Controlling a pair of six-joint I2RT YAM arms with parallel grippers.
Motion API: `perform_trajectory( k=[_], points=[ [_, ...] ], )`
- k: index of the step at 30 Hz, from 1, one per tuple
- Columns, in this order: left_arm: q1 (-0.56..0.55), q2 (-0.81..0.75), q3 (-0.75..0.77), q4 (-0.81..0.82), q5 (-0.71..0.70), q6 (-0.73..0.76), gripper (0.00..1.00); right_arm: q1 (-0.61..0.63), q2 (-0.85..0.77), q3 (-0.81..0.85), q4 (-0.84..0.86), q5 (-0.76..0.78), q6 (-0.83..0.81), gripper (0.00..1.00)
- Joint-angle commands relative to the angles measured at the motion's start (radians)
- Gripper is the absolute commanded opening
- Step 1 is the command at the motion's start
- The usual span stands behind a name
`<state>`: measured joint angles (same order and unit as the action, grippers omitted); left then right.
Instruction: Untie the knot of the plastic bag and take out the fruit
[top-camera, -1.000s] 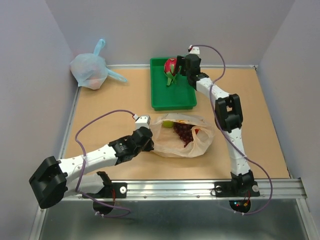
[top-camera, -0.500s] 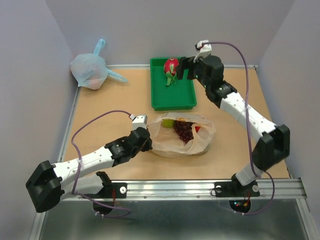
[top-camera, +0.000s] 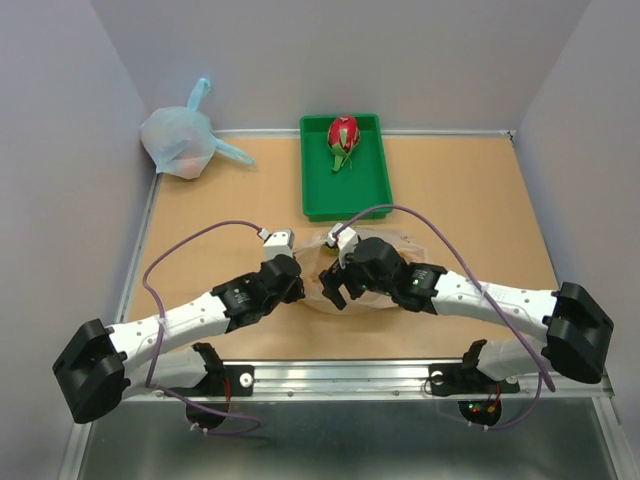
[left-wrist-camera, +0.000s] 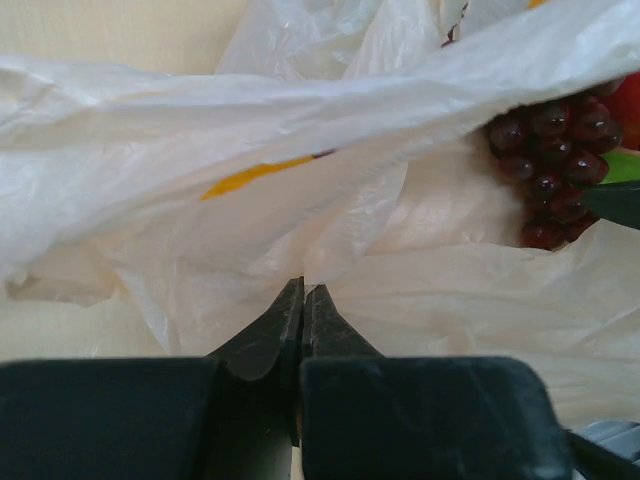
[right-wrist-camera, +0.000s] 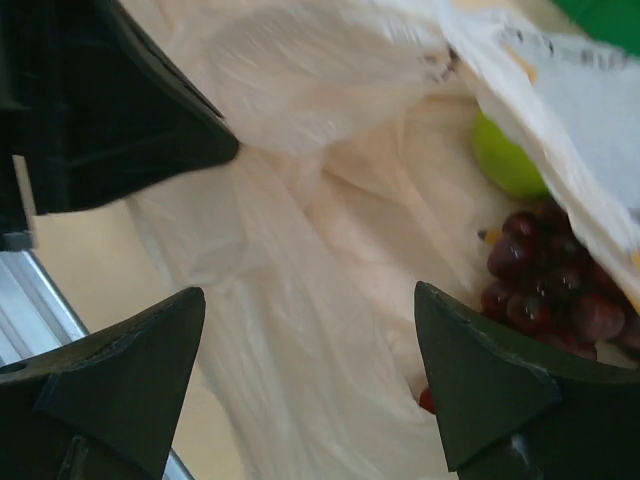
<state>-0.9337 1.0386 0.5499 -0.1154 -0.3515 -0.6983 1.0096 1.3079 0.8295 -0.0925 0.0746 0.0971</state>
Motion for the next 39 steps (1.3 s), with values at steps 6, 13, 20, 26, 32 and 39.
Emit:
perform_trajectory(
  k=[6,13,20,26,32,39],
  points=[
    [0.007,-0.003,0.030,-0.003,-0.023,-0.020,0.09,-0.003,0.014,-0.047,0.019,0.456,0.158,0.89],
    [0.007,-0.006,0.030,-0.003,-0.012,-0.023,0.09,-0.127,0.083,-0.017,0.034,0.525,0.199,0.90],
    [0.006,0.005,0.030,0.000,-0.001,-0.021,0.09,-0.161,0.215,-0.006,0.148,0.479,0.185,0.90],
    [-0.001,0.011,0.024,0.014,0.014,-0.029,0.09,-0.161,0.323,-0.013,0.227,0.436,0.178,0.74],
    [-0.002,0.023,0.021,0.020,0.016,-0.038,0.09,-0.161,0.280,-0.033,0.234,0.345,0.142,0.01],
    [-0.002,0.018,0.035,0.016,-0.030,-0.050,0.09,-0.161,0.056,-0.046,0.088,0.052,0.046,0.00]
  ],
)
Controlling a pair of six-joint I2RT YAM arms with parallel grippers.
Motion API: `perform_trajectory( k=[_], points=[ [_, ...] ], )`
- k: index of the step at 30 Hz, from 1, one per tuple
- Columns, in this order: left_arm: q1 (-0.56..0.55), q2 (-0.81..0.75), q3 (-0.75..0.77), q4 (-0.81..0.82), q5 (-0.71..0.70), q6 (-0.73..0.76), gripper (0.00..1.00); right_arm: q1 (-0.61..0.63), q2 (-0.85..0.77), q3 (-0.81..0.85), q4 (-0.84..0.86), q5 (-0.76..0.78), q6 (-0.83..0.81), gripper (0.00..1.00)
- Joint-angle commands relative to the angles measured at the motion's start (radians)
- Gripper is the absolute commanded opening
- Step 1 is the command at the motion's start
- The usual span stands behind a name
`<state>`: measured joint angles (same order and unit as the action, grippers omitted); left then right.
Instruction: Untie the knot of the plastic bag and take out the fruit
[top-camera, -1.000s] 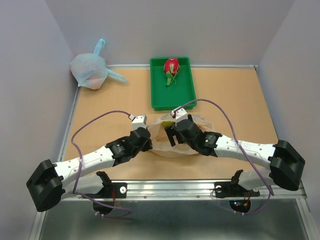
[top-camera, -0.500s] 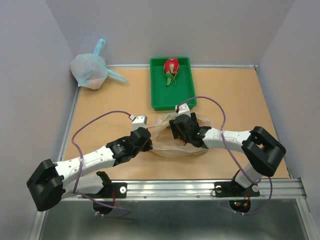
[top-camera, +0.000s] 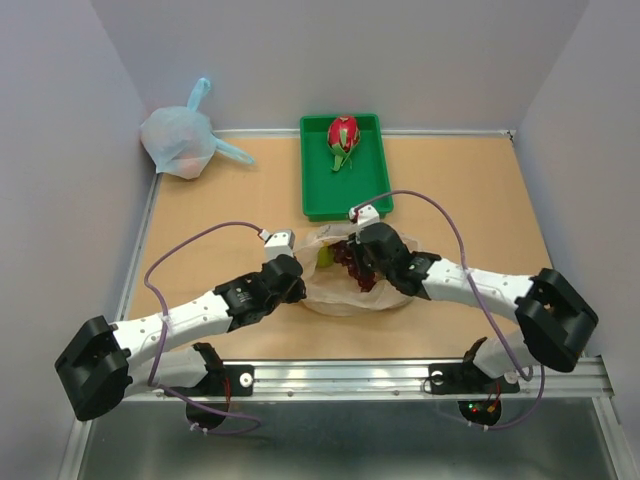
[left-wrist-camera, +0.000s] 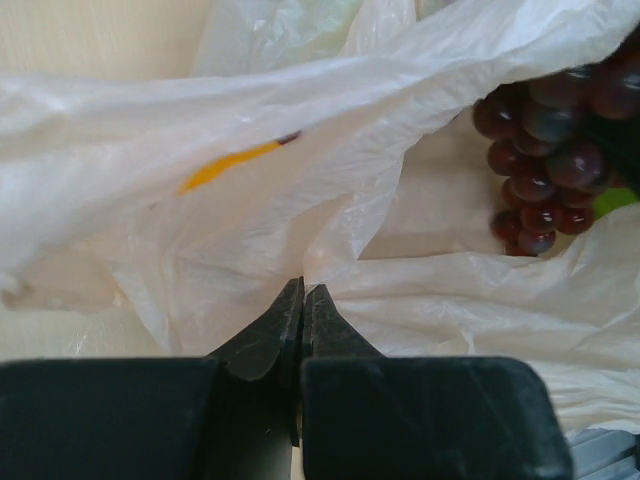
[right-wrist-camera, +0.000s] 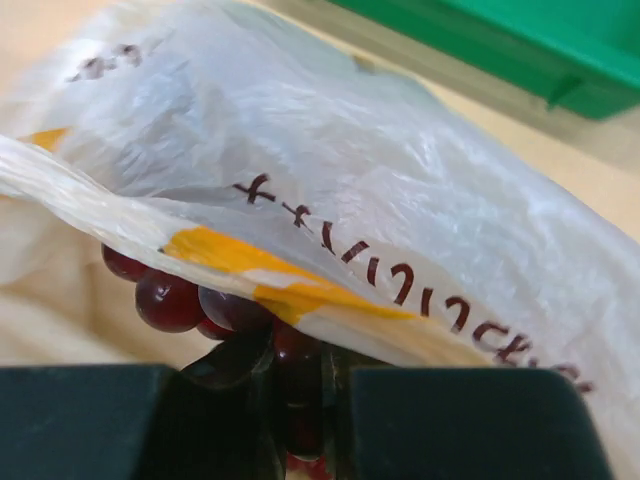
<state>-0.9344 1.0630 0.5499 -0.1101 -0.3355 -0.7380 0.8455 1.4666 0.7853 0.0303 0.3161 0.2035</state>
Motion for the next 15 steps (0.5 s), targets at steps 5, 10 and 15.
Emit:
perform_trajectory(
  k=[5,10,15],
  points=[
    [-0.001,-0.005,0.082,-0.016,-0.088,-0.012,0.09,0.004,-0.210,0.005,-0.161,-0.360,-0.108,0.01],
    [0.002,-0.006,0.128,-0.059,-0.108,-0.011,0.09,0.004,-0.279,0.029,-0.254,-0.497,-0.142,0.00],
    [0.000,-0.015,0.133,-0.085,-0.109,-0.020,0.09,0.003,-0.379,0.101,-0.267,-0.563,-0.113,0.00]
  ],
)
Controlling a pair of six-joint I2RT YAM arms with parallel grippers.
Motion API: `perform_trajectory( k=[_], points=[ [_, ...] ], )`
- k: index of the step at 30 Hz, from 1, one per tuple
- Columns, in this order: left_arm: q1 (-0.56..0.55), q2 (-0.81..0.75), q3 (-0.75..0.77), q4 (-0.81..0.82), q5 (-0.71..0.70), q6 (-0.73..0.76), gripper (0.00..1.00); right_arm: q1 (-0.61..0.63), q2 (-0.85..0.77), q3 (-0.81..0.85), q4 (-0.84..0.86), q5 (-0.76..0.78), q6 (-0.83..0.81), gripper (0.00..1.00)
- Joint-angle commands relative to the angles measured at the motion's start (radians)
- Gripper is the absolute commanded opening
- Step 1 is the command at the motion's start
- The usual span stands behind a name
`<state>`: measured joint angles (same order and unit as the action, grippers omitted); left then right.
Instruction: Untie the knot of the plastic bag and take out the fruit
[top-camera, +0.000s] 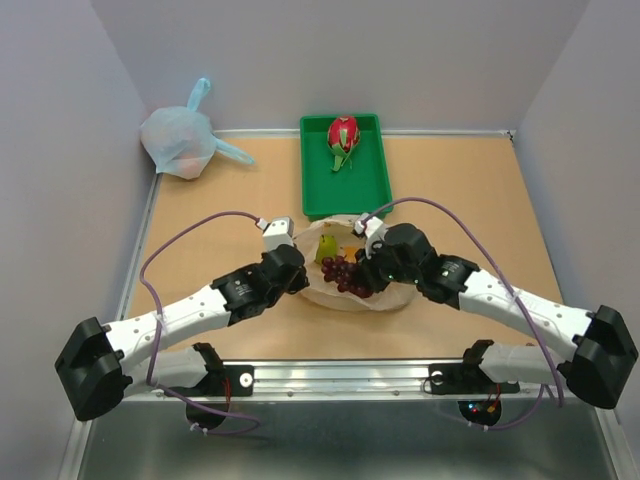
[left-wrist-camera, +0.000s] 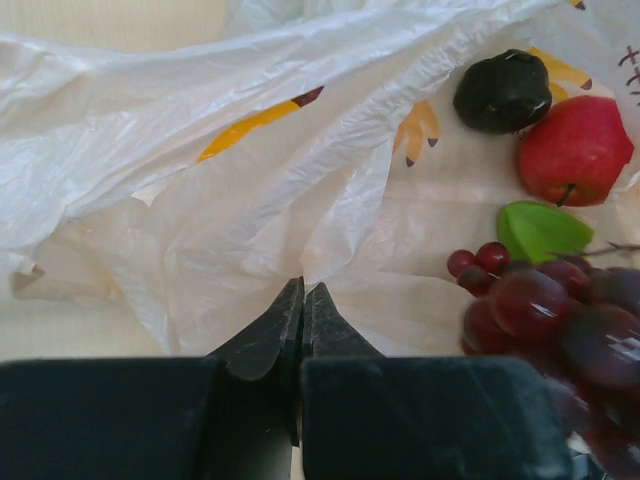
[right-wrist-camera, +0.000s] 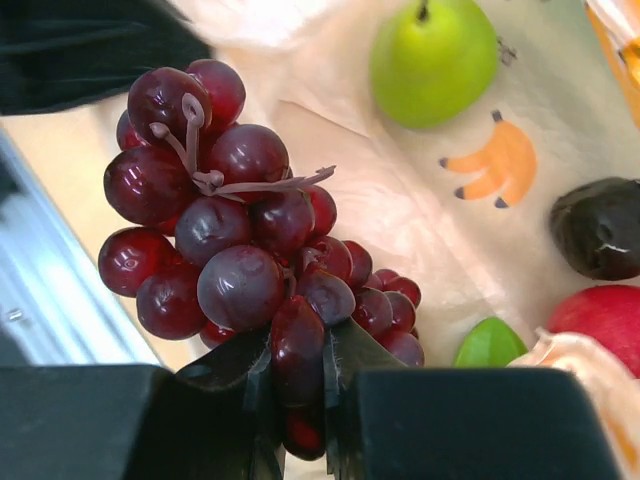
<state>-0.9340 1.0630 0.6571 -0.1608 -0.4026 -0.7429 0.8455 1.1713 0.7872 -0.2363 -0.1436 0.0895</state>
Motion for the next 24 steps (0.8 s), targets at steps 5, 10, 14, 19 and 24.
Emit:
perform_trajectory(
  k=[5,10,14,19,24],
  points=[
    [0.000,-0.028,-0.048,-0.022,-0.010,-0.045,0.09,0.004,-0.082,0.262,-0.008,-0.113,0.033,0.01],
    [0.000,-0.041,-0.103,-0.003,0.034,-0.058,0.09,0.003,-0.009,0.456,-0.012,0.050,0.055,0.01],
    [-0.002,-0.067,-0.139,0.012,0.064,-0.055,0.09,0.000,0.109,0.602,-0.009,0.269,0.046,0.01],
    [0.000,-0.084,-0.159,0.047,0.088,-0.044,0.09,-0.069,0.278,0.786,0.011,0.366,0.021,0.01],
    [-0.003,-0.075,-0.155,0.079,0.119,-0.038,0.09,-0.166,0.488,0.978,0.063,0.389,0.056,0.01]
  ],
)
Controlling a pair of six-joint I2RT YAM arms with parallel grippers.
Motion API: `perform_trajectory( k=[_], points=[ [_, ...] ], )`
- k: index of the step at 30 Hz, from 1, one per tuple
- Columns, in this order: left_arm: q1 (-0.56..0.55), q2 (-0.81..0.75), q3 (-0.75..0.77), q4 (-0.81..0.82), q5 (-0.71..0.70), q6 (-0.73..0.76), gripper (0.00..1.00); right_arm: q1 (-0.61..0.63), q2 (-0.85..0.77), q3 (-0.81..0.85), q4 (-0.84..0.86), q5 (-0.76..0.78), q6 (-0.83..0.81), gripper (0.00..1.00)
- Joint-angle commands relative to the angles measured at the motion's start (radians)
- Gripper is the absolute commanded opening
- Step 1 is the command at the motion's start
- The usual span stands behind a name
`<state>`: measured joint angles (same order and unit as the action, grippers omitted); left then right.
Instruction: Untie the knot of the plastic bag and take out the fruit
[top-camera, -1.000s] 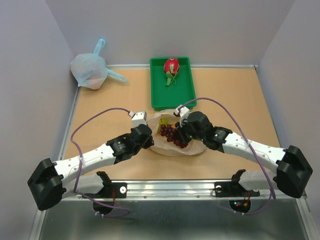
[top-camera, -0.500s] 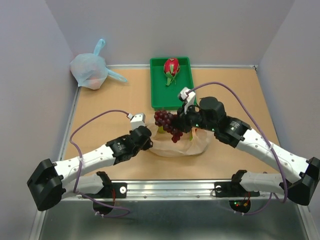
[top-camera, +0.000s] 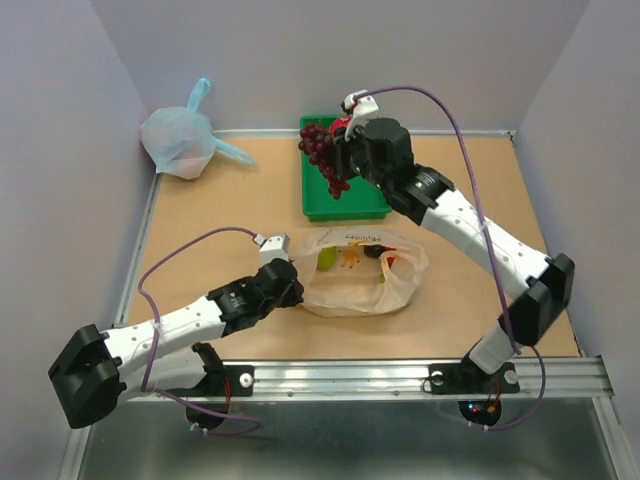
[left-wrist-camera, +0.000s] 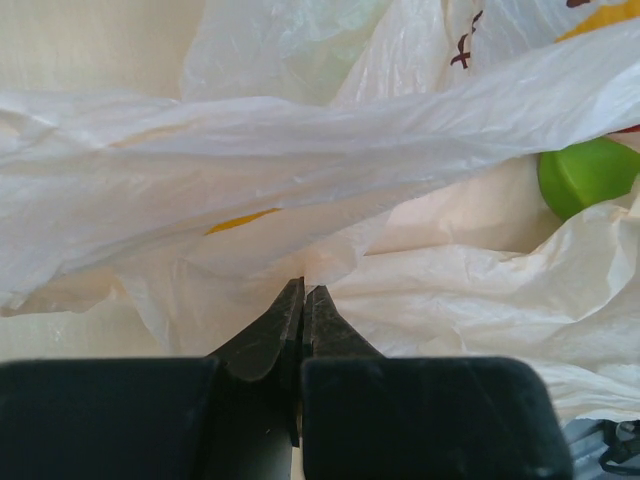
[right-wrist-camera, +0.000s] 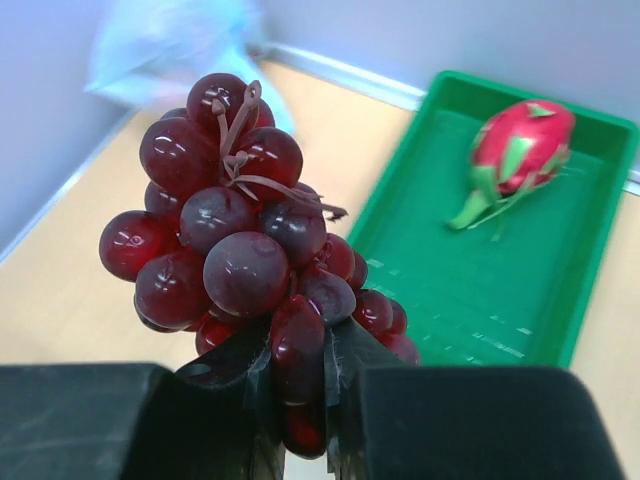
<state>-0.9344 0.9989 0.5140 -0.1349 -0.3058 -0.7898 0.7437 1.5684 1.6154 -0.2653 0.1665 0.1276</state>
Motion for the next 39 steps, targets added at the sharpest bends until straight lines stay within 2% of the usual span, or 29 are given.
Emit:
perform_trajectory(
  k=[1,12,16,18,19,20,21,23,24,26,31,33,34,38,39],
  points=[
    [-0.003,-0.013,-0.014,0.055,0.027,0.009,0.09,-0.090,0.152,0.172,0.101,0.083,0.027,0.01],
    [-0.004,-0.037,-0.040,0.073,0.056,-0.019,0.09,-0.182,0.643,0.573,0.250,0.096,0.081,0.01],
    [-0.004,-0.034,-0.042,0.067,0.063,-0.028,0.09,-0.207,0.792,0.704,0.258,0.111,0.109,0.07],
    [-0.006,-0.034,-0.045,0.060,0.066,-0.035,0.09,-0.216,0.835,0.747,0.305,0.107,0.131,0.15],
    [-0.006,-0.033,-0.043,0.058,0.066,-0.037,0.09,-0.224,0.872,0.756,0.311,0.102,0.139,0.22],
    [-0.004,-0.032,-0.043,0.057,0.066,-0.037,0.09,-0.227,0.884,0.764,0.316,0.103,0.147,0.42],
    [-0.004,-0.032,-0.043,0.052,0.063,-0.038,0.09,-0.228,0.895,0.764,0.327,0.111,0.158,0.52],
    [-0.004,-0.031,-0.040,0.043,0.059,-0.039,0.09,-0.234,0.894,0.752,0.337,0.122,0.176,0.67],
    [-0.004,-0.028,-0.035,0.035,0.057,-0.039,0.09,-0.234,0.888,0.739,0.350,0.123,0.178,0.79],
    [-0.004,-0.025,-0.026,0.032,0.053,-0.035,0.09,-0.234,0.843,0.681,0.370,0.116,0.175,0.88],
    [-0.004,-0.026,-0.015,0.021,0.037,-0.035,0.09,-0.233,0.670,0.494,0.411,0.052,0.146,0.91],
    [-0.006,-0.031,-0.014,0.015,0.024,-0.038,0.09,-0.233,0.593,0.372,0.414,-0.004,0.127,0.91],
    [-0.006,-0.032,-0.012,0.011,0.017,-0.042,0.09,-0.231,0.515,0.272,0.413,-0.069,0.106,0.91],
    [-0.006,-0.042,-0.014,0.008,-0.006,-0.042,0.09,-0.218,0.271,0.051,0.410,-0.195,0.072,0.91],
    [-0.006,-0.043,-0.012,0.004,-0.012,-0.042,0.09,-0.213,0.225,-0.062,0.410,-0.226,0.060,0.91]
  ],
)
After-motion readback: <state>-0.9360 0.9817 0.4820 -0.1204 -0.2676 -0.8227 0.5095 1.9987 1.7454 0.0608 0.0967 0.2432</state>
